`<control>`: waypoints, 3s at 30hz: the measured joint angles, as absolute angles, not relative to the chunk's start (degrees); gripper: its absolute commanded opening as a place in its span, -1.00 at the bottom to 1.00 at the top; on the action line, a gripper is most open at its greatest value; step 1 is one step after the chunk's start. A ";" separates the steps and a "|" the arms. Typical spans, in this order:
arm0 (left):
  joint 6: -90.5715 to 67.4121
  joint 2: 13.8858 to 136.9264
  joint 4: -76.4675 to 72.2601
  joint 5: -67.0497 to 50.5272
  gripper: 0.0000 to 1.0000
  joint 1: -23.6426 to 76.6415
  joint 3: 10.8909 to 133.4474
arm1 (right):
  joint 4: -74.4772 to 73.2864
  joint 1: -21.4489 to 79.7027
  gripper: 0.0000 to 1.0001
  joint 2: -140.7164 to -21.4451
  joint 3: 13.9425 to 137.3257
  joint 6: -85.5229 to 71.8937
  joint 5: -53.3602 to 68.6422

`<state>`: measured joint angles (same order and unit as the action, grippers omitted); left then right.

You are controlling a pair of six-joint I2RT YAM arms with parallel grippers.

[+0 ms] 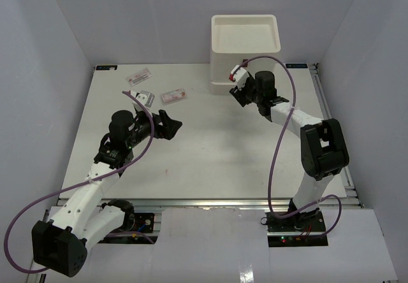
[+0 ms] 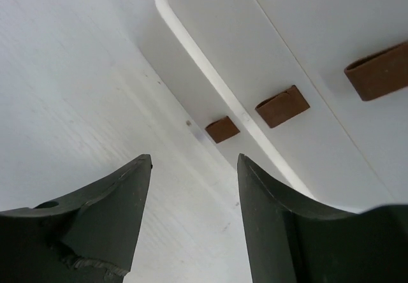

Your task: Organize the makeup

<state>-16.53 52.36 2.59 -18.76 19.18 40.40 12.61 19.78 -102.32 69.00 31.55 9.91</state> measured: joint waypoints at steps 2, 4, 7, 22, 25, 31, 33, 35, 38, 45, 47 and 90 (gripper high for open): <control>-16.53 52.36 2.59 -18.84 0.94 19.18 40.40 | 13.58 19.29 0.36 -102.36 68.63 24.96 10.39; -16.53 52.36 2.59 -18.85 0.96 19.18 40.40 | 14.63 18.84 0.40 -102.59 67.86 18.50 10.20; -16.55 52.36 2.59 -18.87 0.96 19.18 40.40 | 16.29 18.19 0.43 -103.35 66.84 9.23 8.87; -16.58 53.98 2.52 -19.35 0.96 19.18 40.38 | 22.71 16.93 0.28 -116.54 71.96 -15.96 1.14; -16.60 54.61 2.53 -19.48 0.96 19.18 40.38 | 23.87 16.93 0.21 -118.46 72.27 -16.39 -0.46; -16.62 55.35 2.52 -19.51 0.96 19.12 40.38 | 26.57 16.63 -0.04 -119.64 72.36 -16.60 -2.62; -16.62 55.66 2.48 -19.49 0.96 19.00 40.38 | 28.62 16.45 -0.03 -120.20 72.69 -16.53 -2.66; -16.86 56.22 2.43 -19.49 0.96 18.94 40.38 | 29.90 16.29 -0.02 -121.59 73.92 -16.52 -2.67; -17.17 57.39 2.15 -19.77 0.96 18.90 40.38 | 30.52 16.17 -0.03 -123.68 75.84 -16.19 -2.74; -17.41 59.35 2.31 -19.86 0.96 18.87 40.38 | 30.61 16.03 -0.59 -126.08 78.56 -15.03 -4.12; -17.41 59.35 2.27 -19.71 0.96 18.87 40.38 | 30.71 15.90 -0.70 -126.08 78.56 -14.78 -3.88; -4.98 94.53 8.57 -15.37 0.96 18.47 68.33 | 13.76 10.45 0.80 -77.80 46.15 10.91 32.97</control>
